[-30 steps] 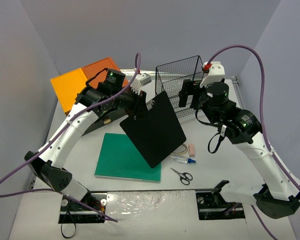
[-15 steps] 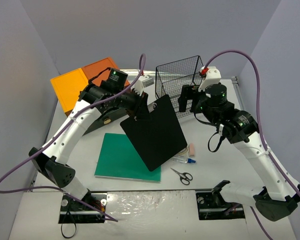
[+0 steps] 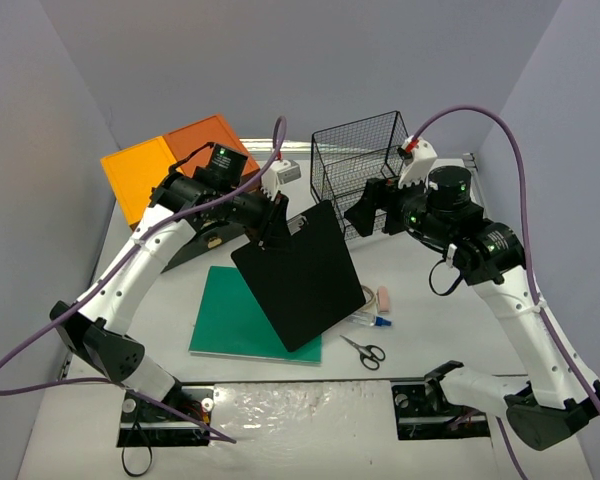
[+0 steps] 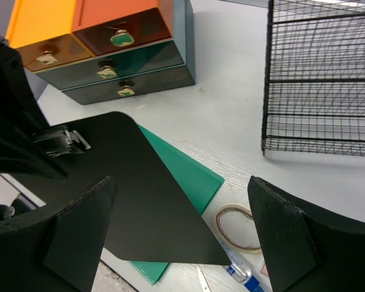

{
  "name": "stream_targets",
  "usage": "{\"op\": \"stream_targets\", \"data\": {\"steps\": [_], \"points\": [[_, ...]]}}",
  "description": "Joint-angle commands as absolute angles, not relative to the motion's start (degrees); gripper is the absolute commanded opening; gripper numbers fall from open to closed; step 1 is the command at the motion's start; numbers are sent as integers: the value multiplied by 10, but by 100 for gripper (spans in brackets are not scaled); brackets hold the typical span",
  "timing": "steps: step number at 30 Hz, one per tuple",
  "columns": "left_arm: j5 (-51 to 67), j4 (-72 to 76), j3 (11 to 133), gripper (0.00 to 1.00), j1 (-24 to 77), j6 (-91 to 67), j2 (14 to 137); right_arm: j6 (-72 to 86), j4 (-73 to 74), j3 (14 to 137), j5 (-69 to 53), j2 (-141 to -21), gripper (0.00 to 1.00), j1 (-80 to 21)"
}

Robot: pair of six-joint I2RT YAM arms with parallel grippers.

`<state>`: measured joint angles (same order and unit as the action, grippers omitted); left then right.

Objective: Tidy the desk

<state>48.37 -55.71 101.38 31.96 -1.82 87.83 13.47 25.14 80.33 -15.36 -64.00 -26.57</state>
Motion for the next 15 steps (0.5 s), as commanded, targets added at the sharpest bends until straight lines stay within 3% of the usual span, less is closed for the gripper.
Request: {"op": "stream_targets", "data": {"steps": [1, 15], "points": [[519, -544, 1037, 0, 310, -5, 851, 129, 205, 806, -211, -634, 86, -260], [537, -550, 1062, 0, 311, -3, 864, 147, 203, 786, -159, -621, 86, -254]]}}
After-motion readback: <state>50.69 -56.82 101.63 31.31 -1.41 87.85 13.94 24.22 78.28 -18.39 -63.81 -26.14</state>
